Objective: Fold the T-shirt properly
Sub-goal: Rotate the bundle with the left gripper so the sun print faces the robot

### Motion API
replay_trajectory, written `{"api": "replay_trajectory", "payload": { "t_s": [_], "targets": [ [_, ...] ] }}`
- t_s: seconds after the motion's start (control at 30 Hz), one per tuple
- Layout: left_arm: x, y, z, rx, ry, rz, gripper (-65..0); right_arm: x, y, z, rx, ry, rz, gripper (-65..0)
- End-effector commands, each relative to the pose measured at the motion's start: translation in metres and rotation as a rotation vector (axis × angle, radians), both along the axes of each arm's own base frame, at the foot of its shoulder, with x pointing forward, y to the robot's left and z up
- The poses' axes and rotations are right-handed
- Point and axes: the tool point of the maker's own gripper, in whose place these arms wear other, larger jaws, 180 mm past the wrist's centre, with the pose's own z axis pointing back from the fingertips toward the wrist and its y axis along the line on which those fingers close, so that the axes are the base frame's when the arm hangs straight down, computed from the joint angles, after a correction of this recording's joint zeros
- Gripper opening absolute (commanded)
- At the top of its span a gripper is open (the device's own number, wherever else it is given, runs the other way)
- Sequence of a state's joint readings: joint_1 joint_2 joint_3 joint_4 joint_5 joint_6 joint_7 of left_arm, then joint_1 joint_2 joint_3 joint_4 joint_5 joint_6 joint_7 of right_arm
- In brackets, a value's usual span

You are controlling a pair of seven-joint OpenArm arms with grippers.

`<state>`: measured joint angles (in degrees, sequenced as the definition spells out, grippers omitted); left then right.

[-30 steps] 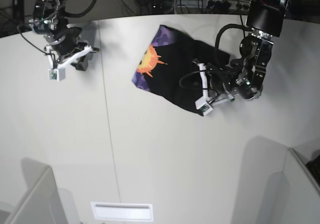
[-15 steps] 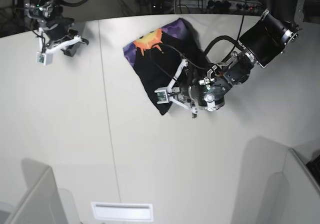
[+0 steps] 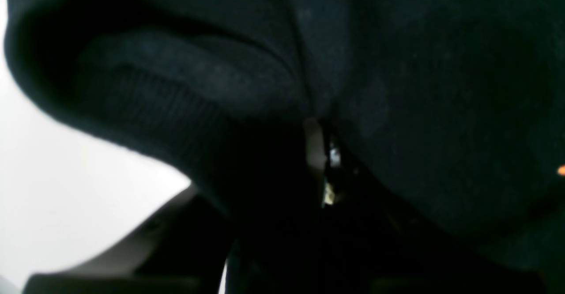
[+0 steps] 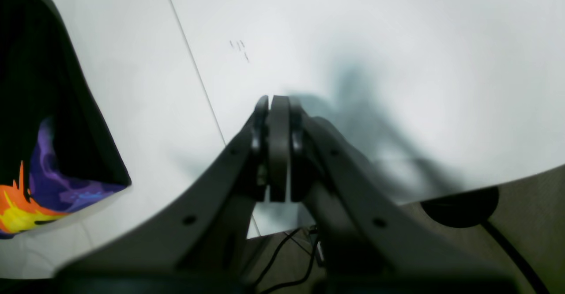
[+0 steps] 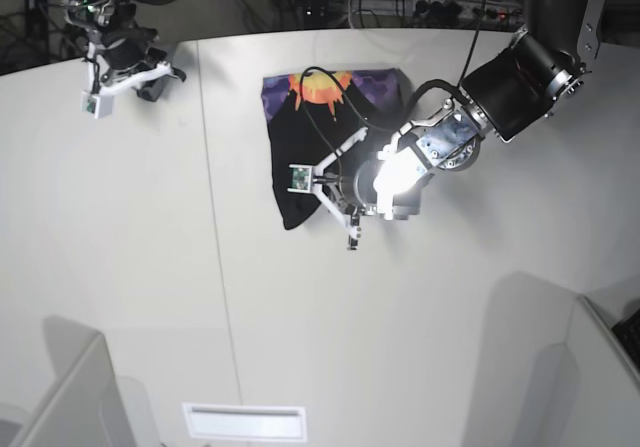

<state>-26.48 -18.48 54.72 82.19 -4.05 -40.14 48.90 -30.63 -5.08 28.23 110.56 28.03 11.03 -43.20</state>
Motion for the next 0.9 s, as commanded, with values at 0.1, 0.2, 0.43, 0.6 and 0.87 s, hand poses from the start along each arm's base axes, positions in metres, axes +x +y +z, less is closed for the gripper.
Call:
{"api": "replay_trajectory", "payload": {
  "t_s": [0.1, 0.2, 0.43, 0.6, 0.87],
  "targets": [
    [-0.003, 0.027, -0.019, 0.111, 0.015, 0.034, -65.0, 0.005, -0.003, 0.008, -0.013, -0.035, -0.002, -65.0],
    [-0.009, 0.033, -0.028, 0.125, 0.042, 0.047, -65.0, 0.011, -0.003, 0.010, -0.013, -0.051, -0.002, -65.0],
    [-0.005, 0.030, -0.024, 0.118, 0.030, 0.045, -65.0, 0.024, -0.001, 0.016, -0.007, -0.078, 0.005, -65.0],
    [0.009, 0.024, -0.013, 0.107, -0.002, 0.041, -54.3, 0.029, -0.001, 0.018, -0.007, -0.090, 0.005, -65.0],
    [0.040, 0.012, 0.013, 0.068, -0.071, 0.058, -15.5, 0.031, 0.007, 0.017, 0.002, -0.091, 0.026, -65.0]
  ]
}}
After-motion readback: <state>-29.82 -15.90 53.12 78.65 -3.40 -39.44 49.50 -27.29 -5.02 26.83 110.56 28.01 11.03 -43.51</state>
